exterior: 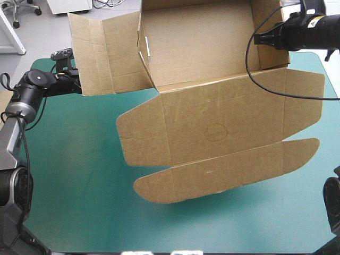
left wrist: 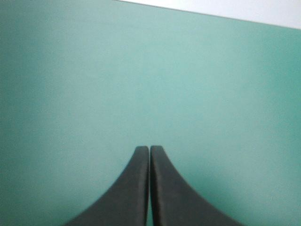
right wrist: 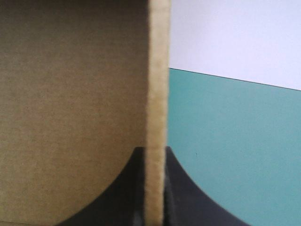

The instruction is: Fold the box

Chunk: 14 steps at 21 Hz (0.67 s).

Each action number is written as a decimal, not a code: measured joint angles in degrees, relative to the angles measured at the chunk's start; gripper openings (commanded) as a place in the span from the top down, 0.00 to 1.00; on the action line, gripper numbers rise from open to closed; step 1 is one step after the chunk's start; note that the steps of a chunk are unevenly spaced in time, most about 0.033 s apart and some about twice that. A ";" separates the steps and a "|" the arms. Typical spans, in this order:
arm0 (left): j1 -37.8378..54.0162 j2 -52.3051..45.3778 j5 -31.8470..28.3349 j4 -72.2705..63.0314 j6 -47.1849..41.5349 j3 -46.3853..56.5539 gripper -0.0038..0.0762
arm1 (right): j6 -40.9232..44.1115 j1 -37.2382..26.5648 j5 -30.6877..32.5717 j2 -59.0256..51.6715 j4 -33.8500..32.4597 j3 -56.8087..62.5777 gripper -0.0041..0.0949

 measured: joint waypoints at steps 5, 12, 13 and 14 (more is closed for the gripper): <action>0.00 6.80 9.39 -32.29 21.59 0.00 0.95 | -0.05 0.00 0.00 -1.87 0.36 -0.05 0.98; -0.06 9.86 25.34 -51.89 32.83 -0.19 0.95 | 0.00 0.00 0.00 -1.89 0.35 0.25 0.98; -0.17 8.88 25.33 -52.00 32.83 -0.19 0.95 | 0.00 0.00 0.00 -1.89 0.30 0.70 0.98; -0.56 7.49 25.33 -52.12 32.83 -0.19 0.95 | 0.05 0.00 0.00 -1.68 0.19 0.97 0.98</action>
